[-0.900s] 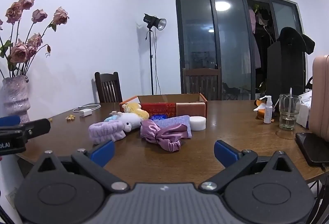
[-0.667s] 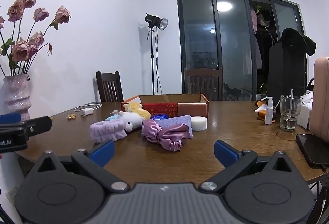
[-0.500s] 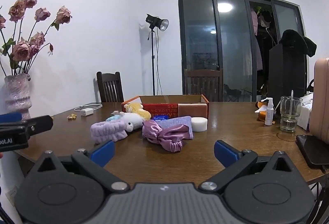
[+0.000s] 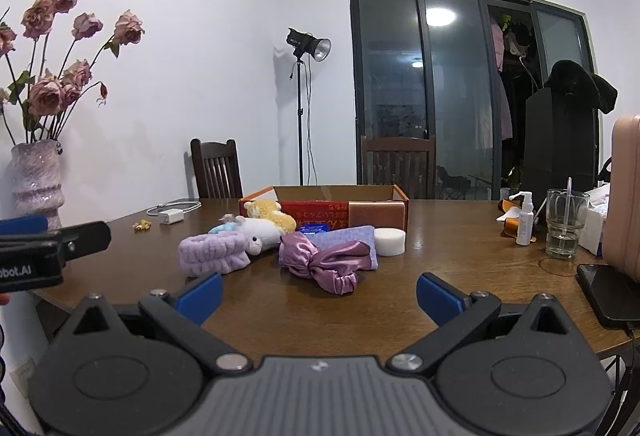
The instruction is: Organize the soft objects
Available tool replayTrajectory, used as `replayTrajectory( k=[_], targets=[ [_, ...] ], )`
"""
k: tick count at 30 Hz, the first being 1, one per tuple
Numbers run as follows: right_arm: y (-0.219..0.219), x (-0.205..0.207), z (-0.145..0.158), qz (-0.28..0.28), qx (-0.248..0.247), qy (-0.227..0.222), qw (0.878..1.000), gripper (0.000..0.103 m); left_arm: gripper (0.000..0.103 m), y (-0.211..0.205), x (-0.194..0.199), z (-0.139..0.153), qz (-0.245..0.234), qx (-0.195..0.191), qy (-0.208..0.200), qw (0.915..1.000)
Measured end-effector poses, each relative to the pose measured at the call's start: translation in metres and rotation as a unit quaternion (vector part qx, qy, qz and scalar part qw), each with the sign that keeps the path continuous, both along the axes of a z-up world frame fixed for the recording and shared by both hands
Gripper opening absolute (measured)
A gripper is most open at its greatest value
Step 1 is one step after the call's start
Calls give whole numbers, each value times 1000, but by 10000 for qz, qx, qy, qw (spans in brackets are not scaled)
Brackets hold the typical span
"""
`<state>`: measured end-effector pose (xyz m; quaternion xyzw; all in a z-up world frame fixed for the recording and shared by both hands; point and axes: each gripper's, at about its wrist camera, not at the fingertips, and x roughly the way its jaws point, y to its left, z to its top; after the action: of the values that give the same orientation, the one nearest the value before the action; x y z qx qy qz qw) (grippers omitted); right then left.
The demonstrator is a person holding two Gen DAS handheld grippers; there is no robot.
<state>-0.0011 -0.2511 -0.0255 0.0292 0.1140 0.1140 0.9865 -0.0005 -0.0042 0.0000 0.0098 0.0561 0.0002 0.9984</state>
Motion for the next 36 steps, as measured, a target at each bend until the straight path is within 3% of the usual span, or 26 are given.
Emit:
replayTrajectory(
  k=[36],
  targets=[
    [-2, -3, 1, -88, 61, -121, 9999, 103, 103, -2, -1, -2, -40, 6, -41, 10000]
  ],
)
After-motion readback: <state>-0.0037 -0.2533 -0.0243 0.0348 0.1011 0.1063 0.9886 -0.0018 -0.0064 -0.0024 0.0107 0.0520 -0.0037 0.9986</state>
